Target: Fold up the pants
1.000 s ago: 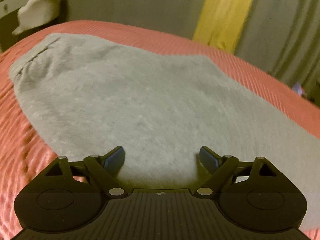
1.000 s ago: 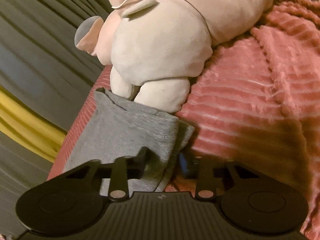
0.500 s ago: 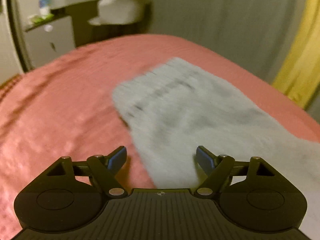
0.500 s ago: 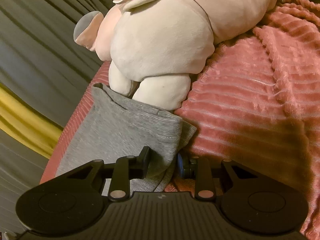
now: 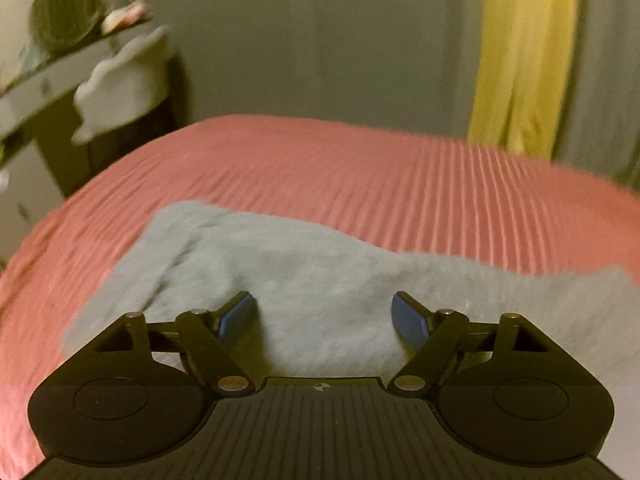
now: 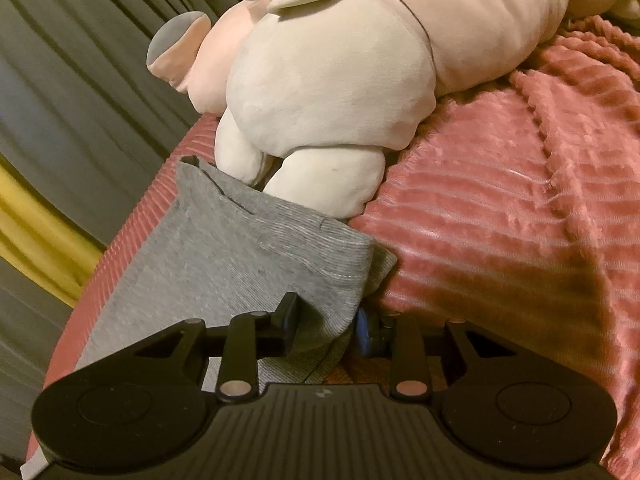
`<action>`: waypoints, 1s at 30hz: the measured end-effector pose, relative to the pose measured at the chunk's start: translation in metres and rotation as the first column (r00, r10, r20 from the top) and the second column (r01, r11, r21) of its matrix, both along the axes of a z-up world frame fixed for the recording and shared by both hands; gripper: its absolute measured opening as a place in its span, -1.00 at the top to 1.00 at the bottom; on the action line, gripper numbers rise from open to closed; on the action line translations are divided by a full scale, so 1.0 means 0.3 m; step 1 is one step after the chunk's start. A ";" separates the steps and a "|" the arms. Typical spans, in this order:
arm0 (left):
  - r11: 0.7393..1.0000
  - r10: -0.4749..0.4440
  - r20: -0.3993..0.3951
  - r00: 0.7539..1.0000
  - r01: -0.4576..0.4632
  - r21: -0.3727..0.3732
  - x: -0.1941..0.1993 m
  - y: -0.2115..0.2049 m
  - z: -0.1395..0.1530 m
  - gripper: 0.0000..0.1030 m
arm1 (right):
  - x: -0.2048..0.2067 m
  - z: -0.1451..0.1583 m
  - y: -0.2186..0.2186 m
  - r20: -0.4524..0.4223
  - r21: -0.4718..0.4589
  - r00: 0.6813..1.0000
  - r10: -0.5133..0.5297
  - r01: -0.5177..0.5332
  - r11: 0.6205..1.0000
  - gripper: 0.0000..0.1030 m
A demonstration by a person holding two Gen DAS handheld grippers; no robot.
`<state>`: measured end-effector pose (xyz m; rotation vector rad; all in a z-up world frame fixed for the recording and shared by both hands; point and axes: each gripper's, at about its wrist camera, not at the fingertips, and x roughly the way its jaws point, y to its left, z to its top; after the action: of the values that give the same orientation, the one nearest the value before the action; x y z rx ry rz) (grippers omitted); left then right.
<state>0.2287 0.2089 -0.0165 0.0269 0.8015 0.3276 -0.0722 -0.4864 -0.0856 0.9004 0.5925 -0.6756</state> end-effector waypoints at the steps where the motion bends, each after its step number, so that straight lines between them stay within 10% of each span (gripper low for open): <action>1: 0.999 0.000 -0.010 1.000 0.000 0.043 0.021 -0.015 -0.016 -0.63 | 0.003 -0.001 0.000 -0.001 -0.001 1.000 -0.002 0.002 1.000 0.43; 11: 0.974 0.192 -0.011 0.981 -0.189 0.121 0.110 -0.015 -0.001 -0.58 | 0.009 -0.004 0.004 -0.011 -0.016 1.000 0.001 -0.001 1.000 0.40; 18: 0.998 -0.059 -0.002 0.998 0.059 -0.038 -0.143 -0.197 0.064 -0.77 | -0.021 -0.020 -0.015 0.035 0.020 0.999 -0.007 0.006 1.000 0.31; 30: 0.917 -0.253 -0.033 0.967 0.229 -0.327 -0.417 -0.441 0.006 -0.81 | -0.090 -0.019 -0.047 0.204 0.133 0.978 -0.037 0.009 0.991 -0.02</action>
<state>0.1035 0.0765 -0.0146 -0.1680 0.9075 -0.0415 -0.0992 -0.5006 -0.0912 1.0873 0.4454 -0.5601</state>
